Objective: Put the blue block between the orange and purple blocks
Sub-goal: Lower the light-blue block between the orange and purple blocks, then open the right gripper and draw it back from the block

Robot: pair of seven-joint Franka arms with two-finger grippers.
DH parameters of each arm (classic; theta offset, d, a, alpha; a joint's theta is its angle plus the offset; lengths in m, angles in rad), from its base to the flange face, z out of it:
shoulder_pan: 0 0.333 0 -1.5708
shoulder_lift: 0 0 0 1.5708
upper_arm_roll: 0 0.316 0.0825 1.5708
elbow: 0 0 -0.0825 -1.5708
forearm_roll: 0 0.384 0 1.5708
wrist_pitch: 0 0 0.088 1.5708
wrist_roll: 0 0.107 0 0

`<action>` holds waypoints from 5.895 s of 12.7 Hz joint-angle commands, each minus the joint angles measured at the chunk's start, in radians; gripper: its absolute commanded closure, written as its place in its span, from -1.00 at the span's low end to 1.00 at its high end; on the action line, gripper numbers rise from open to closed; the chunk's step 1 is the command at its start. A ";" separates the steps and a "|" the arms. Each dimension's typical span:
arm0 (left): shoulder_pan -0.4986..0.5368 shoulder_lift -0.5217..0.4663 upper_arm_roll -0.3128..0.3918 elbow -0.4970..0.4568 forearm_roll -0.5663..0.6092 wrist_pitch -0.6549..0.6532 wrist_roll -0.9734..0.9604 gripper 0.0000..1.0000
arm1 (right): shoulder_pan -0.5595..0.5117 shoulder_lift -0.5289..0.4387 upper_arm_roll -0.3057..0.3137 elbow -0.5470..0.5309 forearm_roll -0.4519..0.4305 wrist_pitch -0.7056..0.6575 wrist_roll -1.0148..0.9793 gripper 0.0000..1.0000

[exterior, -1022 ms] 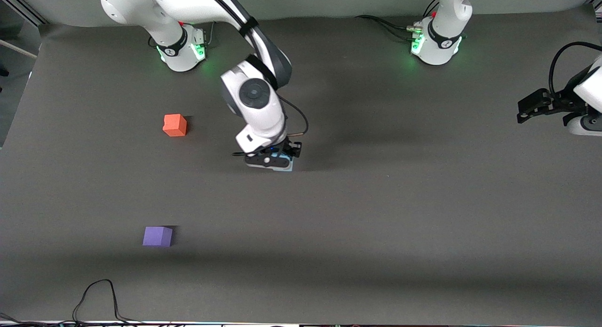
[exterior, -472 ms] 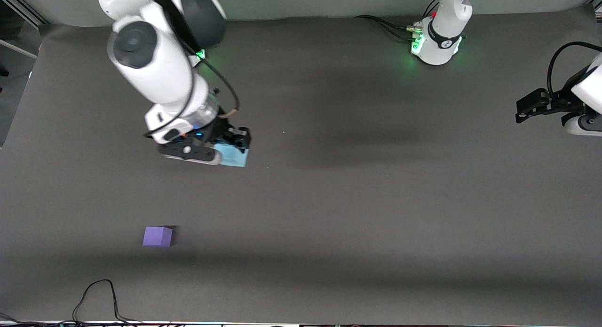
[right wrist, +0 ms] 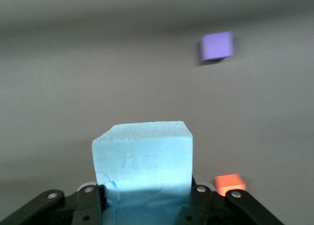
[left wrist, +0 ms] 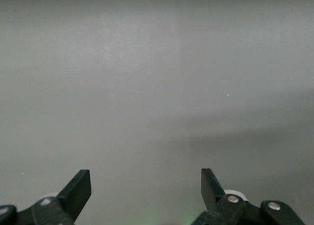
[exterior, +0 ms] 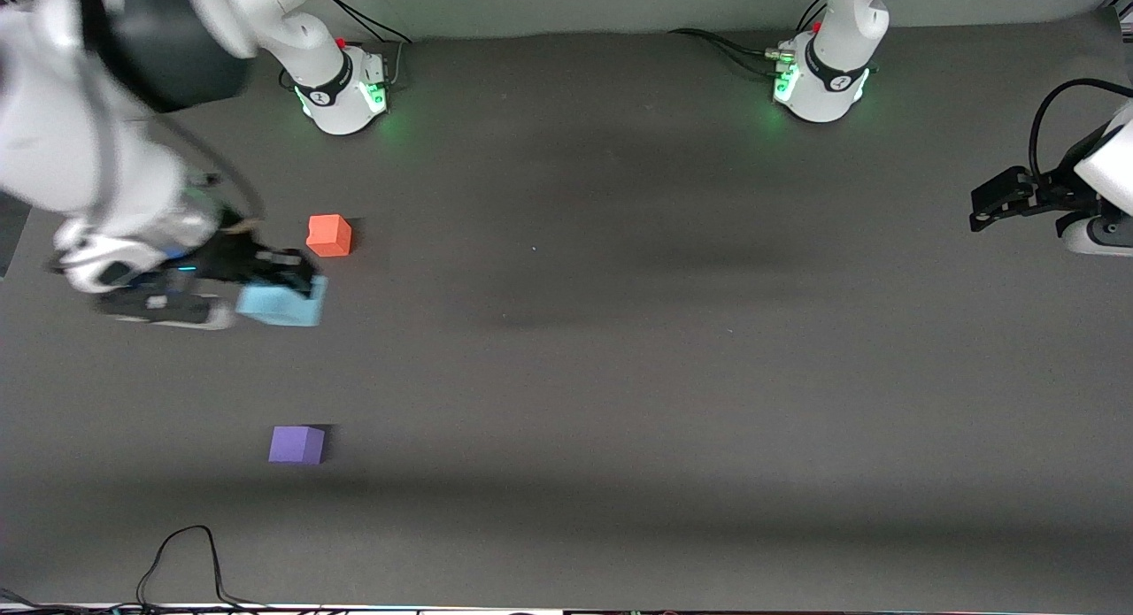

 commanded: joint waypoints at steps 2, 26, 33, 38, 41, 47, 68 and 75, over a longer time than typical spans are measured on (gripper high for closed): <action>0.003 -0.009 -0.003 -0.006 -0.004 0.004 -0.004 -1.00 | 0.010 -0.072 -0.189 -0.093 0.000 0.003 -0.198 -0.02; 0.005 -0.009 -0.003 -0.009 -0.010 0.014 -0.010 -1.00 | 0.145 0.370 -0.208 -0.770 0.569 0.913 -0.616 -0.13; 0.003 -0.007 -0.003 -0.012 -0.010 0.014 -0.012 -1.00 | 0.145 0.352 -0.208 -0.768 0.589 0.902 -0.616 -0.86; 0.002 -0.007 -0.003 -0.013 -0.010 0.015 -0.014 -1.00 | 0.138 0.298 -0.245 -0.716 0.579 0.824 -0.671 -1.00; 0.000 -0.007 -0.003 -0.013 -0.010 0.015 -0.014 -1.00 | 0.144 0.293 -0.337 -0.579 0.548 0.613 -0.670 -1.00; 0.000 -0.007 -0.003 -0.014 -0.010 0.020 -0.014 -1.00 | 0.144 0.290 -0.426 -0.258 0.415 0.333 -0.604 -1.00; -0.001 -0.007 -0.003 -0.016 -0.007 0.018 -0.014 -1.00 | -0.624 -0.144 0.580 -0.184 -0.167 0.082 -0.222 -1.00; -0.001 -0.007 -0.003 -0.017 -0.007 0.020 -0.014 -1.00 | -0.554 -0.168 0.510 -0.176 -0.202 0.062 -0.219 -1.00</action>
